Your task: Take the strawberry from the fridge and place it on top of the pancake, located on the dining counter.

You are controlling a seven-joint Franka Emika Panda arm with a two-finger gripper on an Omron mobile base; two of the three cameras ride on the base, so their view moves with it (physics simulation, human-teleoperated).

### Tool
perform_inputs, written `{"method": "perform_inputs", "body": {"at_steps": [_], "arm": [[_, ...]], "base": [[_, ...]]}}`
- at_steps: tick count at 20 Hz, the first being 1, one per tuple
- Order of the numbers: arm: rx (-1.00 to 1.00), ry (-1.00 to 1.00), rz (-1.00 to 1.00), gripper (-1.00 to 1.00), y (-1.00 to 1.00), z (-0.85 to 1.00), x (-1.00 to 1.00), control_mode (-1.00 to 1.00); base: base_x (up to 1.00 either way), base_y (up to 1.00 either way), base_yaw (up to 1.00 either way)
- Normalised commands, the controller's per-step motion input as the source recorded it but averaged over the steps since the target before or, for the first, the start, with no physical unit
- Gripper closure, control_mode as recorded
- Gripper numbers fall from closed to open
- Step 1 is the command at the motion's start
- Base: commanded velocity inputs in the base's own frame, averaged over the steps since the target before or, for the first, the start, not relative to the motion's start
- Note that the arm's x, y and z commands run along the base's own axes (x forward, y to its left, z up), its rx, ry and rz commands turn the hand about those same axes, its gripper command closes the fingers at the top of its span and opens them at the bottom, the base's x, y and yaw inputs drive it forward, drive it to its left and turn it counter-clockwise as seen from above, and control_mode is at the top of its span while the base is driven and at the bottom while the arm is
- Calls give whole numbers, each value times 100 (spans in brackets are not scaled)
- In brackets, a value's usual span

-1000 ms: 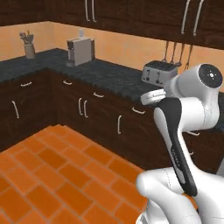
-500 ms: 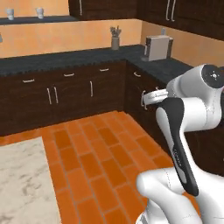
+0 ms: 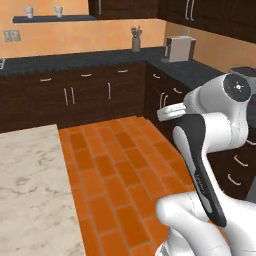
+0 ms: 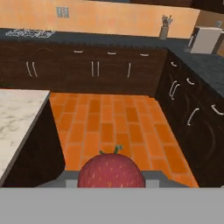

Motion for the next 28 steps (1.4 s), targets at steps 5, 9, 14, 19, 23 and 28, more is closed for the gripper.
{"method": "perform_inputs", "body": {"at_steps": [5, 9, 14, 19, 23, 28], "arm": [[0, 0, 0, 100, 0, 0, 0, 100], [0, 0, 0, 100, 0, 0, 0, 100], [0, 0, 0, 100, 0, 0, 0, 100], [0, 0, 0, 100, 0, 0, 0, 100], [0, 0, 0, 100, 0, 0, 0, 100], [0, 0, 0, 100, 0, 0, 0, 100]], "base": [[-100, 10, -36], [-100, 39, -11], [-100, 62, 0], [-100, 48, 0], [-100, 35, 0], [-100, 42, 0]]}}
